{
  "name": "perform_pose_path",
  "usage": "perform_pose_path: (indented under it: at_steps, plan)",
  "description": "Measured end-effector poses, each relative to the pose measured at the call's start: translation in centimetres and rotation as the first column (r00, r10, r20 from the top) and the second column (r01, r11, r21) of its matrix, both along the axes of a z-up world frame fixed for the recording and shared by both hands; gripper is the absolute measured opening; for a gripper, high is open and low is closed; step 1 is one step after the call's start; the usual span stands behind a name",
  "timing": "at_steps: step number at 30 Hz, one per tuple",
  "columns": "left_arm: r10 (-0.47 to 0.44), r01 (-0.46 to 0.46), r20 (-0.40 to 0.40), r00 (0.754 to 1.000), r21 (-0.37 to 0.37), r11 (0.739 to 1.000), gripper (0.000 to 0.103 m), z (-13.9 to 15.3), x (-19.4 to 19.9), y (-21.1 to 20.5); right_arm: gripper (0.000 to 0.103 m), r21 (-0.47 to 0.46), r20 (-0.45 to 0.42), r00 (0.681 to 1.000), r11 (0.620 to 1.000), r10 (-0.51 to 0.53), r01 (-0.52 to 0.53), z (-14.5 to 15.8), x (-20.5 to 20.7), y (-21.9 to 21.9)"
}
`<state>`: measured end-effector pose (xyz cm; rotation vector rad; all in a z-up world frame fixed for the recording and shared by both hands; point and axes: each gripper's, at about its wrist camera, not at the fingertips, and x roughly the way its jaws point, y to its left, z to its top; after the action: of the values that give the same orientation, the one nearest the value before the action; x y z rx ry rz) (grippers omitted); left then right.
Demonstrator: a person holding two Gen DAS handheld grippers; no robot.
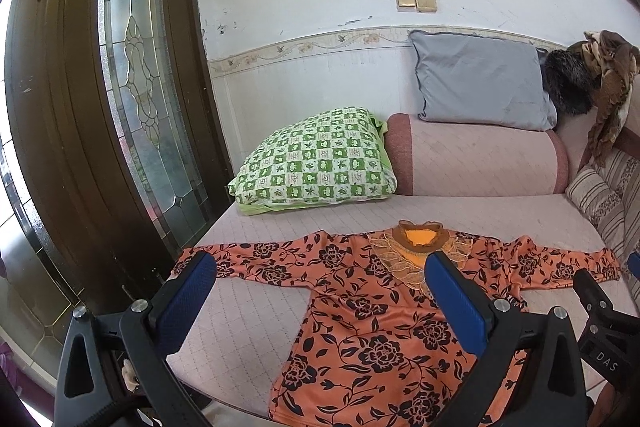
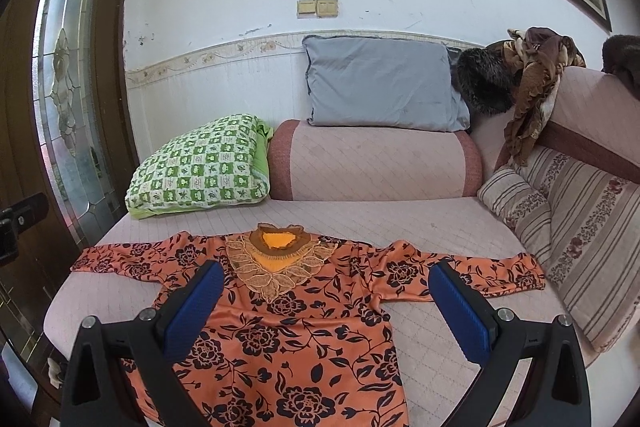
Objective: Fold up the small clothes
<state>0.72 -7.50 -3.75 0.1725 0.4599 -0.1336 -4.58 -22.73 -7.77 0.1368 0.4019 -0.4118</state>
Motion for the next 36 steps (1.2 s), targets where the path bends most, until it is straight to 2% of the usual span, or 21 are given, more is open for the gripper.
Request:
perform_pose_path:
  at_steps: [21,36]
  plan:
    - [-0.013,0.013,-0.032,0.999,0.011,1.0,0.103,-1.3,1.1,-0.4,0.103,0.011,-0.038,0.999,1.0,0.006,-0.005,-0.7,1.1,0.0]
    - [-0.022,0.025,-0.085,0.996,0.027,0.999,0.103,-3.9,3.9,-1.7,0.103,0.017,-0.089,0.996,1.0,0.0,0.002,-2.7,3.4,-0.8]
